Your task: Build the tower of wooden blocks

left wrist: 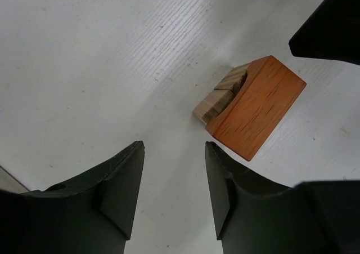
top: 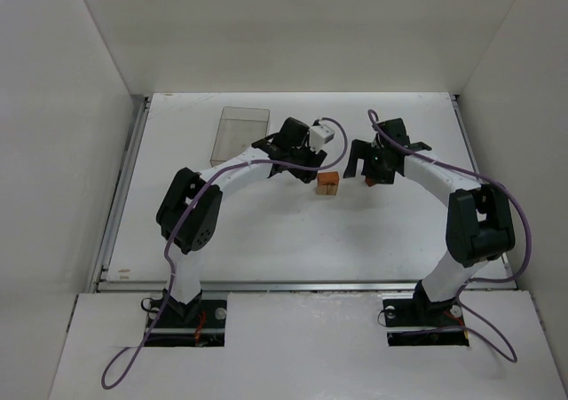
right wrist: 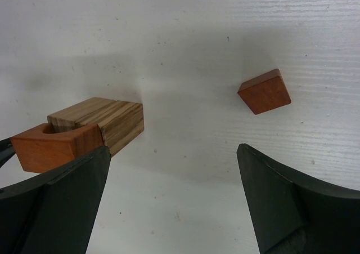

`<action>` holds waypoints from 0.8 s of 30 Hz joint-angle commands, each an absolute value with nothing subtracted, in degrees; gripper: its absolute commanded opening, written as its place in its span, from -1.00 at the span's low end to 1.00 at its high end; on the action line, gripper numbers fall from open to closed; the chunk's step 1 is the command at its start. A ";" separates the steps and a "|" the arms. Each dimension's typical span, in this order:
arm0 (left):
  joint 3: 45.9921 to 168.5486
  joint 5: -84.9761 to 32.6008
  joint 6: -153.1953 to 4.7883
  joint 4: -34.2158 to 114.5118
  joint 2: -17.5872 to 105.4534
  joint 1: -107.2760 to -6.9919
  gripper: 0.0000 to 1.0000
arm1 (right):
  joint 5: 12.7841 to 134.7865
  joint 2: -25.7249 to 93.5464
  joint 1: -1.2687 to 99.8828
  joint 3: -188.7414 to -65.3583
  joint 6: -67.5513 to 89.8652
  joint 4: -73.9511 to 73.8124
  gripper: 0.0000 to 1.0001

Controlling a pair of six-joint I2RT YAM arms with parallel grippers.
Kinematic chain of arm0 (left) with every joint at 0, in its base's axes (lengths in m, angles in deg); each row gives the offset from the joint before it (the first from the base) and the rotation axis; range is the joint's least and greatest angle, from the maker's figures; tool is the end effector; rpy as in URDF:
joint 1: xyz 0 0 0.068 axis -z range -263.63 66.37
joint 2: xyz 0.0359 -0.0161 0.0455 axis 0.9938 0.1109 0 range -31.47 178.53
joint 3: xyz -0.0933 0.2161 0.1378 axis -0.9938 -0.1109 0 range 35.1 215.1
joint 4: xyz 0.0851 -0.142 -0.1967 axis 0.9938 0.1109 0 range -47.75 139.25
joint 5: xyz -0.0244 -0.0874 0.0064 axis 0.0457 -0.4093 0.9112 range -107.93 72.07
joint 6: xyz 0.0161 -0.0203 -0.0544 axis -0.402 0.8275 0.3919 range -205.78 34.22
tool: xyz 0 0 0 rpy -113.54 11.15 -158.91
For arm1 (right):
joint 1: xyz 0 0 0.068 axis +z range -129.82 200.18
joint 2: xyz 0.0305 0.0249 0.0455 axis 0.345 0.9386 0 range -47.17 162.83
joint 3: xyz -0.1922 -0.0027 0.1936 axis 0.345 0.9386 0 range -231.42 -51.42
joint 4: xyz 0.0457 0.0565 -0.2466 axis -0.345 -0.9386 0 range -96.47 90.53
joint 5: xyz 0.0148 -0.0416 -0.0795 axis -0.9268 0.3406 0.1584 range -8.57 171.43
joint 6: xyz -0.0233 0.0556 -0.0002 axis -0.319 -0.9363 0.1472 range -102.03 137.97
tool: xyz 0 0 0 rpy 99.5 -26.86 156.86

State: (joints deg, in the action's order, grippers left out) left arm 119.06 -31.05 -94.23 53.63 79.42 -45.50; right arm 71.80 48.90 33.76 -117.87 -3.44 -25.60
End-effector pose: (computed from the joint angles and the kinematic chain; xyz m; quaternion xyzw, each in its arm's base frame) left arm 0.3459 -0.2844 0.2318 0.3993 0.8015 -0.2104 0.3922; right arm 0.3414 0.0900 0.2118 0.0403 0.9517 0.1647 0.2559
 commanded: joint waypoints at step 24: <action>118.69 -32.08 -94.48 53.50 79.71 -44.96 -0.14 | 71.93 48.89 34.86 -116.63 -3.91 -24.08 1.00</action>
